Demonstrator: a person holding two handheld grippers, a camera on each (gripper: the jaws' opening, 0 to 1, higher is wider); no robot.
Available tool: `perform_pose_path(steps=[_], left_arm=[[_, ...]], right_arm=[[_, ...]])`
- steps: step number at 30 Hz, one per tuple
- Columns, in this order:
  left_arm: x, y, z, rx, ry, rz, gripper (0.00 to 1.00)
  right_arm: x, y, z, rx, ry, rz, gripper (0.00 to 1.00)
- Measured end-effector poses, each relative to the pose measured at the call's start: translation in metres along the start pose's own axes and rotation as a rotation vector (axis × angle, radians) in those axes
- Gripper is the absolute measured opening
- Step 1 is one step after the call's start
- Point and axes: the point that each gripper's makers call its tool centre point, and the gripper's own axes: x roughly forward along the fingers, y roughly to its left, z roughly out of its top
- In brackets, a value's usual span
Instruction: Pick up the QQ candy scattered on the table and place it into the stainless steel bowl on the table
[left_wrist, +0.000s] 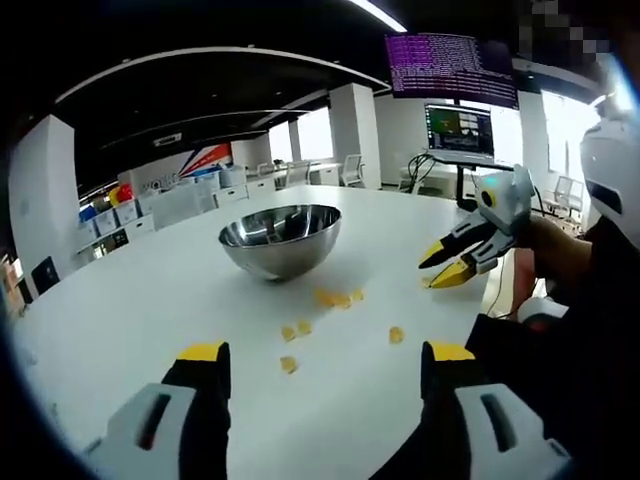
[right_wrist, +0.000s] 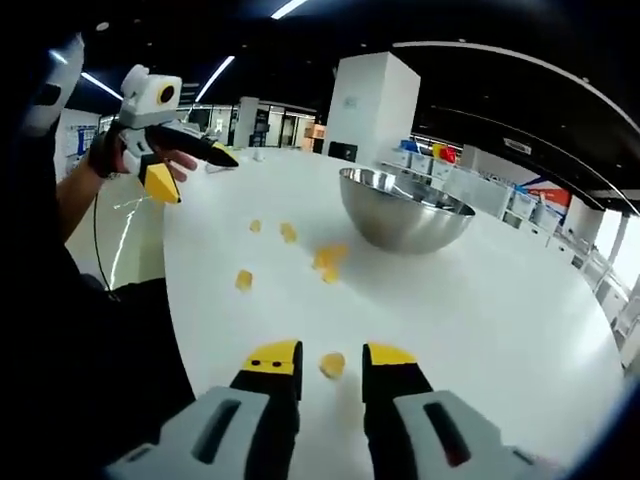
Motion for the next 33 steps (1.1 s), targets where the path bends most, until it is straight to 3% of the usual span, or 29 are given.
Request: perform_pose_path(steps=[26, 33], left_arm=[[0.004, -0.002, 0.000, 0.003, 0.004, -0.008, 0.77], [0.002, -0.004, 0.007, -0.010, -0.019, -0.023, 0.77]], right_arm=[[0.004, -0.001, -0.010, 0.025, 0.009, 0.017, 0.06], [-0.004, -0.011, 0.011, 0.071, -0.063, 0.001, 0.05]])
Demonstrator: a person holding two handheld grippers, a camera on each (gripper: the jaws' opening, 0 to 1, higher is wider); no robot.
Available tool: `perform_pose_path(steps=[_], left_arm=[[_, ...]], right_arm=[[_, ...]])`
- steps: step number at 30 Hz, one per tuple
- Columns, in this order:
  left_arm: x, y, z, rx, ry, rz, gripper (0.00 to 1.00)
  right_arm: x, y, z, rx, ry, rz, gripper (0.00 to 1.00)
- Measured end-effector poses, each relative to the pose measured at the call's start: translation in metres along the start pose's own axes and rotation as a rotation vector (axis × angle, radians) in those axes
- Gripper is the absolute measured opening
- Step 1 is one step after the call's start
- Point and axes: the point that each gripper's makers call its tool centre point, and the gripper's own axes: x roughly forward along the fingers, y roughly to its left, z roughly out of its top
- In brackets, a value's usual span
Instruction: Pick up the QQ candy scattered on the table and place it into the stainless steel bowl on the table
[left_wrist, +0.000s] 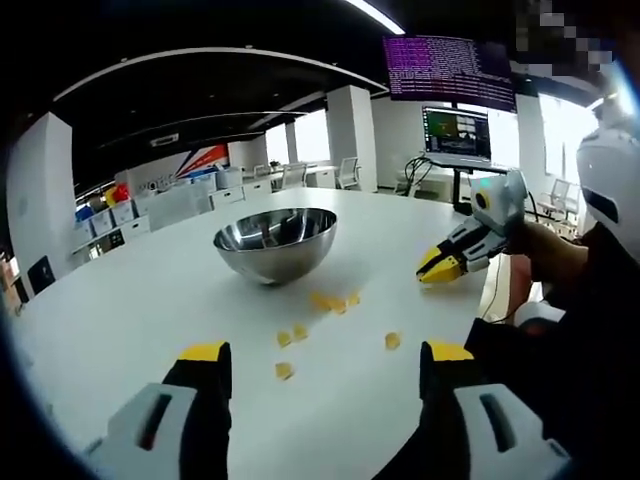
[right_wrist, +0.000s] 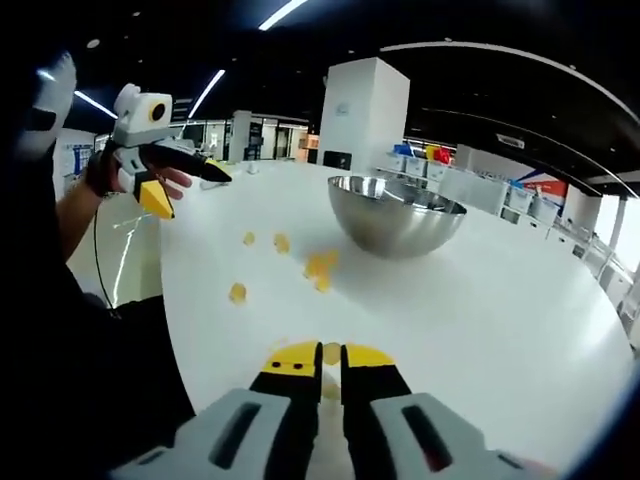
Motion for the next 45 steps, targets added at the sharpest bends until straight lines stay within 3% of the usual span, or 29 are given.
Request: perform_pose_path(steps=[4, 8, 13, 22, 27, 34, 40, 45], left_arm=[[-0.001, 0.002, 0.001, 0.007, 0.000, 0.007, 0.77], [-0.001, 0.004, 0.000, 0.006, 0.001, 0.010, 0.77], [-0.003, 0.004, 0.002, 0.008, -0.003, 0.011, 0.77], [-0.005, 0.005, 0.003, 0.016, -0.001, 0.016, 0.77], [-0.008, 0.006, 0.002, 0.019, 0.000, 0.023, 0.77], [-0.010, 0.006, 0.001, 0.019, 0.002, 0.029, 0.76], [-0.009, 0.005, 0.001, 0.020, 0.003, 0.027, 0.76], [-0.010, 0.006, -0.002, 0.019, 0.014, 0.035, 0.75]], right_arm=[[-0.008, -0.008, 0.023, -0.027, -0.031, -0.021, 0.05], [-0.017, -0.016, 0.058, -0.055, -0.096, -0.039, 0.05], [-0.021, -0.021, 0.086, -0.054, -0.151, -0.036, 0.05], [-0.011, -0.045, 0.161, -0.063, -0.290, -0.026, 0.04], [0.007, -0.063, 0.186, -0.027, -0.319, -0.012, 0.04], [0.051, -0.083, 0.193, -0.005, -0.296, -0.023, 0.04], [0.085, -0.091, 0.176, 0.043, -0.243, -0.018, 0.04], [0.101, -0.088, 0.163, 0.080, -0.220, -0.003, 0.05]])
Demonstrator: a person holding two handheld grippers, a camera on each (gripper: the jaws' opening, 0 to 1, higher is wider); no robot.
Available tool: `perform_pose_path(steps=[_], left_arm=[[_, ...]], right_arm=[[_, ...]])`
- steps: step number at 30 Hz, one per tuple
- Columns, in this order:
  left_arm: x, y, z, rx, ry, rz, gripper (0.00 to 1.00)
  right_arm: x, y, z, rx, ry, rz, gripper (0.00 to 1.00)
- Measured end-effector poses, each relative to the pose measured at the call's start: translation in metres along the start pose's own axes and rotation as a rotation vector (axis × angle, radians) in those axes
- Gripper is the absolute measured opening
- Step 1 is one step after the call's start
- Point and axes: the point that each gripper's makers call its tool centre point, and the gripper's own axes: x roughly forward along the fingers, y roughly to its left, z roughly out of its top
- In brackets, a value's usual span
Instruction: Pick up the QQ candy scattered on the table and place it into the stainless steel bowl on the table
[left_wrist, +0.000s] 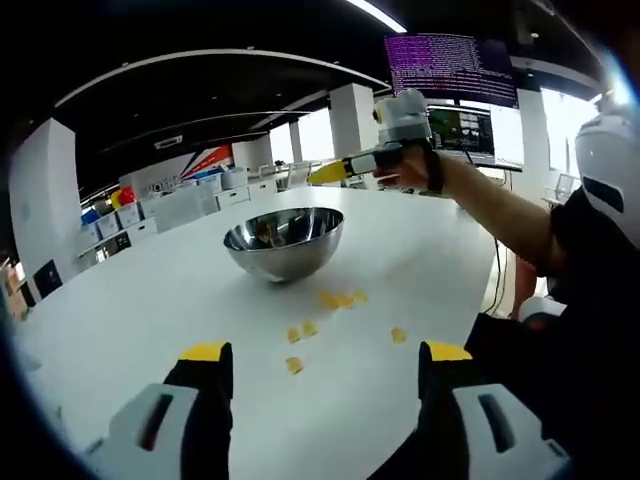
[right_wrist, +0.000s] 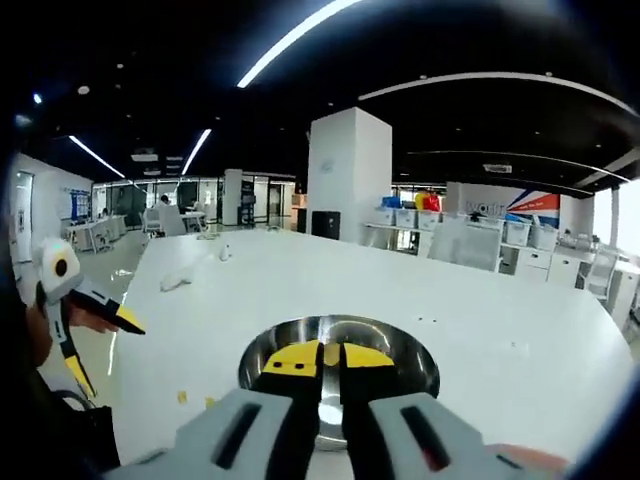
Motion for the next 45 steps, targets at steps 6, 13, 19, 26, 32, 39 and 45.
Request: perform_pose_path(steps=[6, 13, 19, 26, 32, 39, 45], left_arm=[[-0.001, -0.001, 0.000, 0.002, 0.000, 0.001, 0.75], [0.000, -0.001, -0.003, -0.002, 0.007, 0.001, 0.74], [0.001, -0.002, -0.002, 0.006, 0.008, -0.002, 0.74], [0.000, -0.003, -0.002, 0.010, 0.006, 0.000, 0.73], [-0.001, -0.003, 0.000, 0.012, 0.003, 0.003, 0.73], [-0.001, -0.003, 0.000, 0.012, 0.003, 0.002, 0.73], [-0.002, -0.003, 0.001, 0.015, 0.005, 0.005, 0.73]], right_arm=[[0.004, 0.003, -0.008, 0.006, 0.014, 0.002, 0.05], [0.004, 0.004, -0.007, 0.013, 0.011, 0.009, 0.06], [0.005, 0.008, -0.008, 0.024, 0.015, 0.026, 0.07], [0.005, 0.009, -0.007, 0.027, 0.007, 0.040, 0.11], [0.005, 0.007, -0.006, 0.025, 0.008, 0.029, 0.10], [-0.002, 0.009, 0.000, 0.023, -0.005, 0.018, 0.10], [-0.018, 0.024, 0.021, -0.035, -0.047, 0.024, 0.10]])
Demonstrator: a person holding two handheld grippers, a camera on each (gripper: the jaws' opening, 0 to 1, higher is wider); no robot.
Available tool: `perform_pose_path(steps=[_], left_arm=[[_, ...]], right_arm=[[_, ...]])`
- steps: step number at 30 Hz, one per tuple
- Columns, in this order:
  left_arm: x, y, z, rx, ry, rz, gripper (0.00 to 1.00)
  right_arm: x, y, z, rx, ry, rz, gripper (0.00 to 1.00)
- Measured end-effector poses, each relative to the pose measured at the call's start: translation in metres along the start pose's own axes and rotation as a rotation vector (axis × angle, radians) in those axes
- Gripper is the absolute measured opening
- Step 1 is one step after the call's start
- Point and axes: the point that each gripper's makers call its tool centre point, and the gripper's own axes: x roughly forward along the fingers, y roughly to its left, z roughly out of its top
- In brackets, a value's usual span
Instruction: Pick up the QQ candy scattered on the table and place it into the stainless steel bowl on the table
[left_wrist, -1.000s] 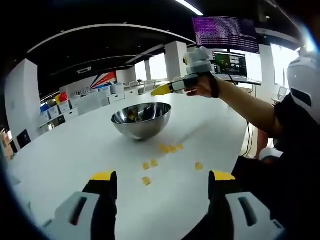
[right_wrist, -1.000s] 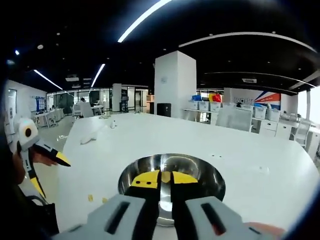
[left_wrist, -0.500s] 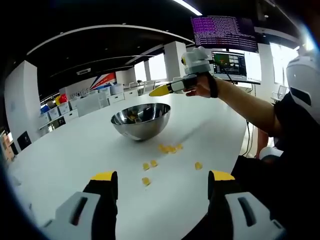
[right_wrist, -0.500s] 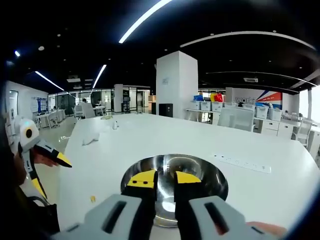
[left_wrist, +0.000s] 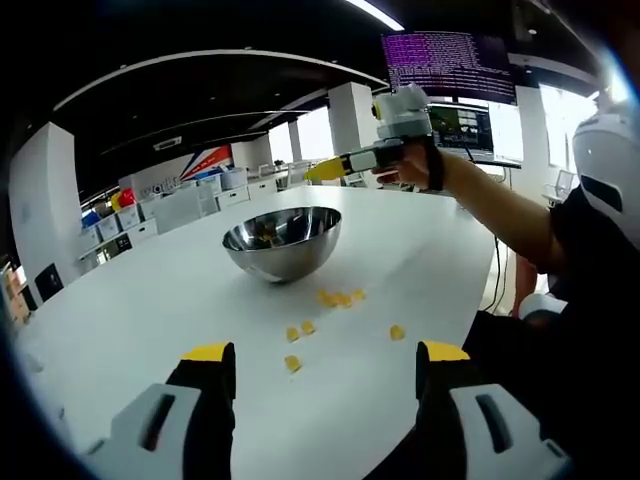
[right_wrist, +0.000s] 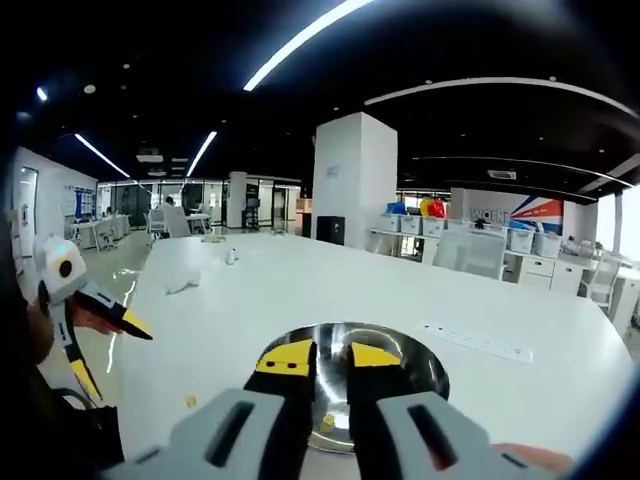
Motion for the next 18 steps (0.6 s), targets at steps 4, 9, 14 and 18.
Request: perform_pose_path(steps=[4, 9, 14, 18], left_arm=[[-0.001, 0.000, 0.002, -0.001, -0.007, 0.003, 0.73], [-0.002, 0.001, 0.002, 0.002, -0.005, 0.005, 0.73], [-0.002, 0.000, 0.004, 0.003, -0.010, 0.004, 0.73], [-0.001, -0.002, 0.004, 0.009, -0.008, -0.001, 0.73]], right_arm=[[-0.018, 0.022, 0.017, -0.022, -0.048, 0.040, 0.10], [-0.043, 0.058, 0.021, -0.031, -0.089, 0.107, 0.10], [-0.055, 0.094, -0.018, 0.004, -0.040, 0.167, 0.10], [-0.059, 0.125, -0.062, 0.027, -0.006, 0.217, 0.09]])
